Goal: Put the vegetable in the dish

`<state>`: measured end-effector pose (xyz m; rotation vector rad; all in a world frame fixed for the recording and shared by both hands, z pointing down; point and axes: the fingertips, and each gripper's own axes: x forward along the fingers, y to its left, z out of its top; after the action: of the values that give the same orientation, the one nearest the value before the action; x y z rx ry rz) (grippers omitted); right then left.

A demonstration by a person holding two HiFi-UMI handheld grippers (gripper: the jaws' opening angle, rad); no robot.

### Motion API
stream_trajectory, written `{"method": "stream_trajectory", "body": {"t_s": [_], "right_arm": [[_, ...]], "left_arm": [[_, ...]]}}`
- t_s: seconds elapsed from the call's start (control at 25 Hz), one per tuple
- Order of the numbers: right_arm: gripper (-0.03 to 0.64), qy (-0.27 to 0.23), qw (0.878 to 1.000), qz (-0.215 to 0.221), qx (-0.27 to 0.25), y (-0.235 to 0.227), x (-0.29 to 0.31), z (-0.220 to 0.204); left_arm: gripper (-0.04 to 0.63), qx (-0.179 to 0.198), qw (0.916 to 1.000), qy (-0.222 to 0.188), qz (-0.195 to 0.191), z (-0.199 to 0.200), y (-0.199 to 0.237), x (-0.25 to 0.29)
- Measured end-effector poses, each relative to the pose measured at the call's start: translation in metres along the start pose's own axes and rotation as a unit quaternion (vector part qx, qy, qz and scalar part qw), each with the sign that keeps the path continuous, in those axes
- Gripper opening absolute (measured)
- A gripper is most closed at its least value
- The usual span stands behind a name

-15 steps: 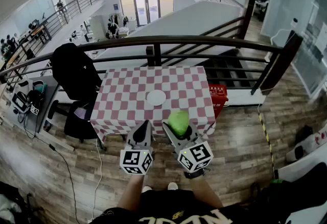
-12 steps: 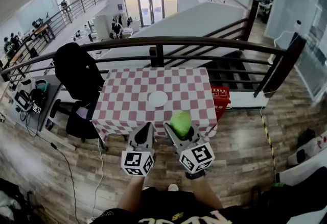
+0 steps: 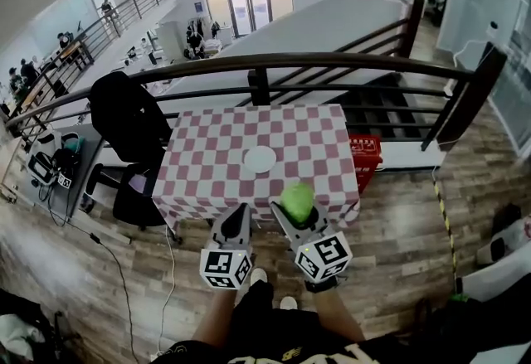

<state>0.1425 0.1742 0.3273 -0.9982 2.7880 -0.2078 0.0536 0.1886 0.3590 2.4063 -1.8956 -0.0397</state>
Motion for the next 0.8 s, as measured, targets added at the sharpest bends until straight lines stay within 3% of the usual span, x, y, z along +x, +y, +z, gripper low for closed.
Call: {"method": "stream_trajectory", "body": {"t_s": [0.4, 0.8], "right_arm": [[0.209, 0.043, 0.999, -0.012, 0.017, -0.039, 0.054, -0.041], [0.210, 0.078, 0.995, -0.034, 0.044, -0.100, 0.199, -0.067]], "left_arm": [[0.018, -0.034, 0.9993, 0.010, -0.012, -0.030, 0.046, 0.064], [0.018, -0.041, 0.9983, -0.003, -0.041, -0.023, 0.147, 0.179]]}}
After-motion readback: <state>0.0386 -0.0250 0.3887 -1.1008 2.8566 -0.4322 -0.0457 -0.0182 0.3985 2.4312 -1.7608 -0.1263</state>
